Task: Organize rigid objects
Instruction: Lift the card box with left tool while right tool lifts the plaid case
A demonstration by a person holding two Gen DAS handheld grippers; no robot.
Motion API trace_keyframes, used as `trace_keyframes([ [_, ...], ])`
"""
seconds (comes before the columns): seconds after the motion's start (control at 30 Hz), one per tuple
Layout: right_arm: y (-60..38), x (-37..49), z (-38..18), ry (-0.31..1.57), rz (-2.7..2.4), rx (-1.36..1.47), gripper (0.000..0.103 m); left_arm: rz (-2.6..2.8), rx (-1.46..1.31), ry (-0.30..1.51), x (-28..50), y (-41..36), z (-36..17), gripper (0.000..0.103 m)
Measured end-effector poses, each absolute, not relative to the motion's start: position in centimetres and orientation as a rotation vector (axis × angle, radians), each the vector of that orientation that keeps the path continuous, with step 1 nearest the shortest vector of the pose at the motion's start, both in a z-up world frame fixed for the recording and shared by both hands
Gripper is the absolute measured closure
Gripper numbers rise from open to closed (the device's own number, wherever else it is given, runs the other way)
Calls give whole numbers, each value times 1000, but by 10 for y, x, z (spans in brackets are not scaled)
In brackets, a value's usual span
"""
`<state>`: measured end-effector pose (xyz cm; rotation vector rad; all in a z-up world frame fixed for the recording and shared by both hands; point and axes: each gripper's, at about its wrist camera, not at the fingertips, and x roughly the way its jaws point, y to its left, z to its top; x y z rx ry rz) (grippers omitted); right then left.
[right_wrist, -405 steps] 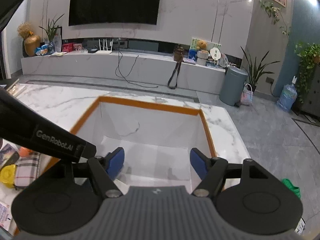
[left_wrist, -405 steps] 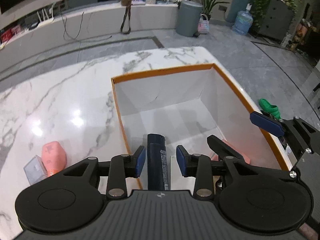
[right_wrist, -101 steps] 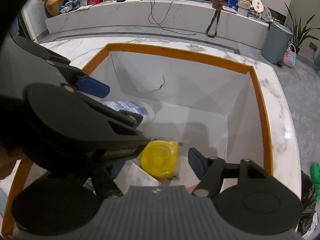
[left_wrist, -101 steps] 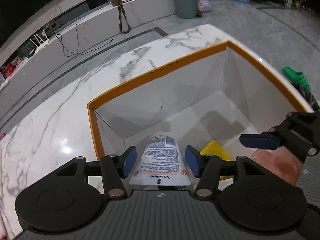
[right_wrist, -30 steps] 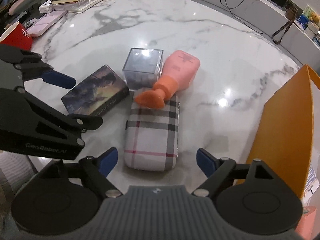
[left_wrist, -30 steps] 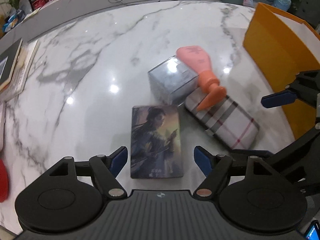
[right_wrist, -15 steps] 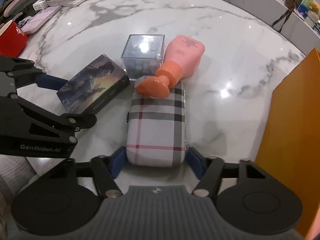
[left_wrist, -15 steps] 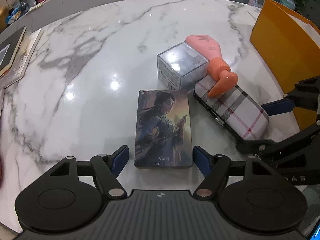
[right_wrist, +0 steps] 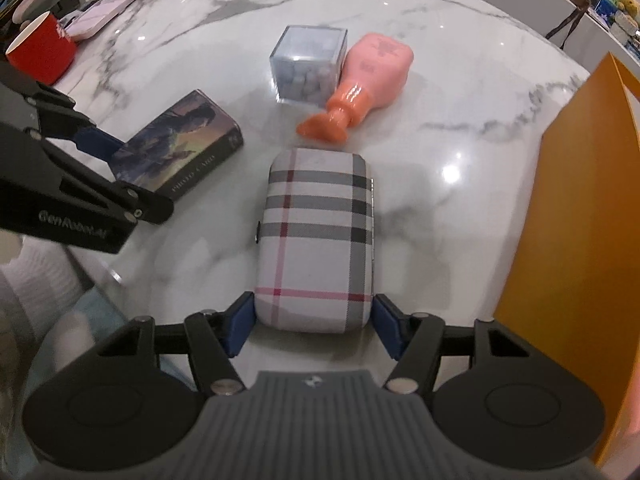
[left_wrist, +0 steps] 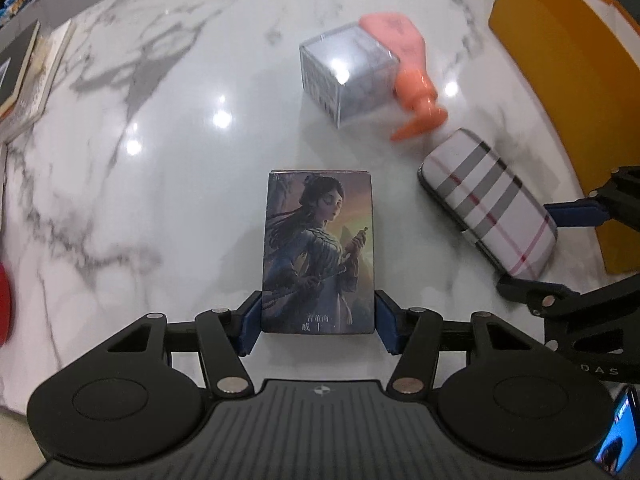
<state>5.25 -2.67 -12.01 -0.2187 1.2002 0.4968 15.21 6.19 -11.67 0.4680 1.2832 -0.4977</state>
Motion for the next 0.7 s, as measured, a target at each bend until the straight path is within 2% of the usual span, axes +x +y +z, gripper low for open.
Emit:
trace_keyframes([
  [0.17,-30,45,-120,1217,500,-226,39,-514,475,1284,148,63,-116,37],
  [0.3,-27,49,-113,1182,500,-226,26,-526,418,1211,149,68,-112,28],
  [0.43,-25,63,-108,1160,489,-187,26,-531,360,1118,149,68,-108,25],
  [0.7,-20,64,-115,1177,489,-217,23,-512,386,1105,149,61,-116,26],
])
